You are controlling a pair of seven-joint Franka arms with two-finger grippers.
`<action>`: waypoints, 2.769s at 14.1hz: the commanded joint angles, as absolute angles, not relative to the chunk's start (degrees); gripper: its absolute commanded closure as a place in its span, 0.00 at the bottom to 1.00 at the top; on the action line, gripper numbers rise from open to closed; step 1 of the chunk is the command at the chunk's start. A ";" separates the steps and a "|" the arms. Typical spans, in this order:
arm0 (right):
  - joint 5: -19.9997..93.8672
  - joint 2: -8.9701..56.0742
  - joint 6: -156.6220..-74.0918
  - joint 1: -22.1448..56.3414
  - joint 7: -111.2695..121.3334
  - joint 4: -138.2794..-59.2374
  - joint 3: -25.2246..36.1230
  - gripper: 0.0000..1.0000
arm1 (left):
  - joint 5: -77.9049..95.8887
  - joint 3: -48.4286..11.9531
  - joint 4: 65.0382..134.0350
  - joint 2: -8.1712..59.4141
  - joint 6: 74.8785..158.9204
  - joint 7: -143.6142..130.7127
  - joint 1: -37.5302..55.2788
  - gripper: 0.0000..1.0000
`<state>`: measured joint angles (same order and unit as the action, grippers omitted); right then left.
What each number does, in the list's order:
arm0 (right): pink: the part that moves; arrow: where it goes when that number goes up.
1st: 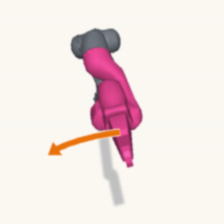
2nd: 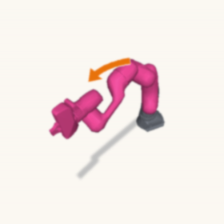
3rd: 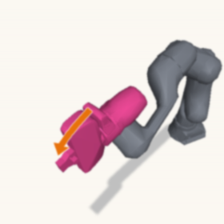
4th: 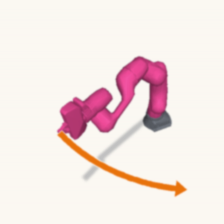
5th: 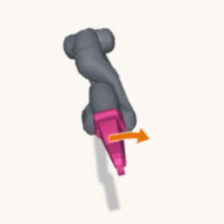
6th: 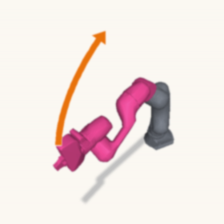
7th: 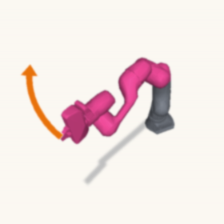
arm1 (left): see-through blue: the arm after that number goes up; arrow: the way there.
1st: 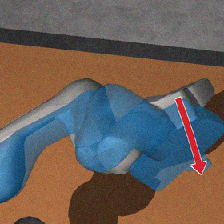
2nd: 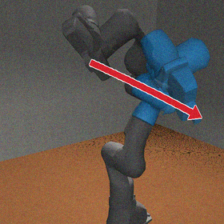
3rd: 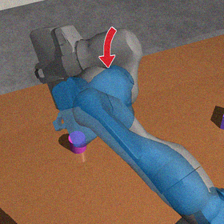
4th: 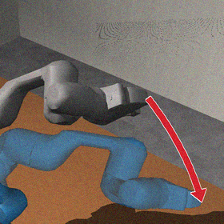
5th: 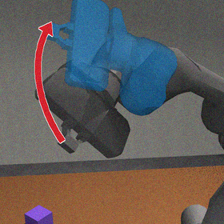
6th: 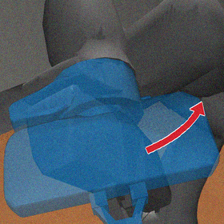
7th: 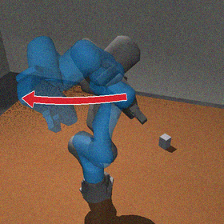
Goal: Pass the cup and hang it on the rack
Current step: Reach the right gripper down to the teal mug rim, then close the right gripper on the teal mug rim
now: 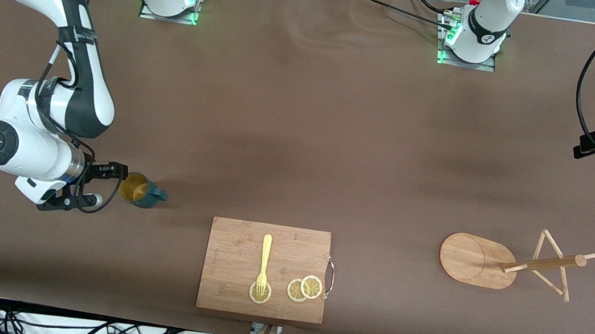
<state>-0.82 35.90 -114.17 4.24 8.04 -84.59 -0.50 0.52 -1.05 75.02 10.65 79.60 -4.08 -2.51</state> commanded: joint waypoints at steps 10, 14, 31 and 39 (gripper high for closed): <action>-0.18 39.64 -115.58 4.39 4.57 -83.23 -0.53 0.37 | 0.53 -0.97 73.30 11.87 79.28 -2.72 -2.55 0.00; 1.23 39.99 -115.66 4.39 4.40 -83.23 -0.53 0.50 | 0.53 -0.97 73.30 11.95 79.28 -2.72 -2.64 0.00; 3.51 40.61 -118.39 4.39 2.37 -83.32 -0.53 1.00 | 0.53 -0.88 73.30 12.13 79.28 -2.72 -3.34 0.00; 3.52 36.13 -110.84 12.03 -3.05 -82.27 -1.05 1.00 | 0.53 -0.97 73.30 12.13 79.28 -2.72 -3.43 0.00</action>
<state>2.77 38.10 -113.65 9.41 0.27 -82.35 -1.13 0.52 -0.88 74.99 11.48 79.61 -4.03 -3.12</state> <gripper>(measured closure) 0.965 0.000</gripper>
